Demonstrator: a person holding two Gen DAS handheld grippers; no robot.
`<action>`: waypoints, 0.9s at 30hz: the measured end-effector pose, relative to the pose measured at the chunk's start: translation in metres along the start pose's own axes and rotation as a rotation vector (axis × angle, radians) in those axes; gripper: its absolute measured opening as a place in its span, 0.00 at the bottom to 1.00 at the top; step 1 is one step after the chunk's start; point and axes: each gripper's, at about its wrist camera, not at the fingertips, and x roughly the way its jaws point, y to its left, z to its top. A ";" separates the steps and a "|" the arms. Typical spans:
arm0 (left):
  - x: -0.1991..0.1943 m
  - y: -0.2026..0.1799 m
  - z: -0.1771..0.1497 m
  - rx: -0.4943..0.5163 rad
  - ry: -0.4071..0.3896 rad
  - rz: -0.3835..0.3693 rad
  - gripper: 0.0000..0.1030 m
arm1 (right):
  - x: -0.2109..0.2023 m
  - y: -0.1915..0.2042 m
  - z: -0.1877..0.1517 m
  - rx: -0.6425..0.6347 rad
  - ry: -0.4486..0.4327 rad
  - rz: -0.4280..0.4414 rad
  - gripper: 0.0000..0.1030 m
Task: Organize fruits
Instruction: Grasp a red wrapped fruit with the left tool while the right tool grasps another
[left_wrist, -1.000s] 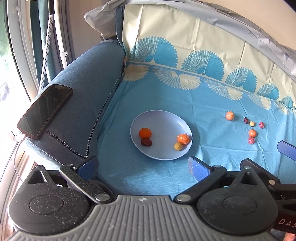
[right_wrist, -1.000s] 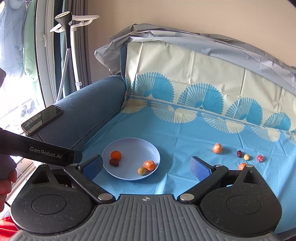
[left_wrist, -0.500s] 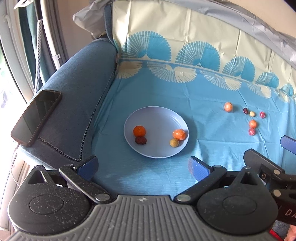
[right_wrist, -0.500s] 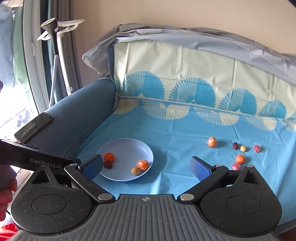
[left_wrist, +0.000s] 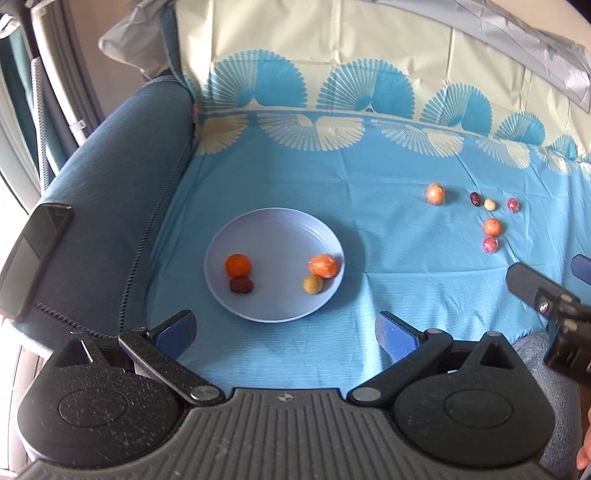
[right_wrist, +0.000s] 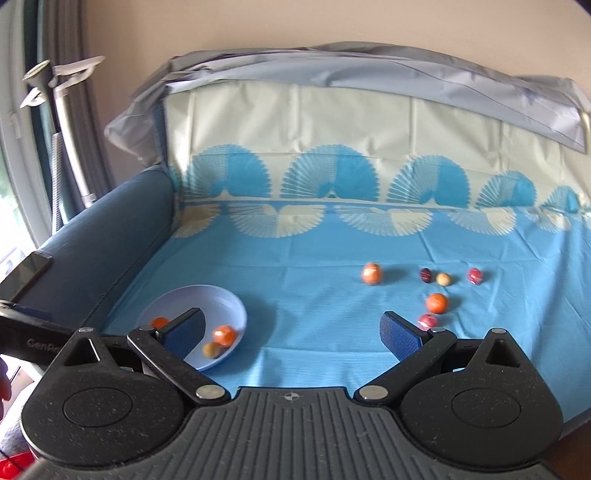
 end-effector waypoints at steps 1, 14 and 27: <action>0.004 -0.005 0.002 0.007 0.004 -0.002 1.00 | 0.002 -0.006 0.000 0.009 0.002 -0.009 0.97; 0.071 -0.104 0.044 0.110 0.075 -0.093 1.00 | 0.049 -0.124 0.018 0.062 -0.035 -0.197 0.99; 0.214 -0.288 0.069 0.342 0.082 -0.307 1.00 | 0.231 -0.303 0.016 0.142 0.094 -0.362 0.98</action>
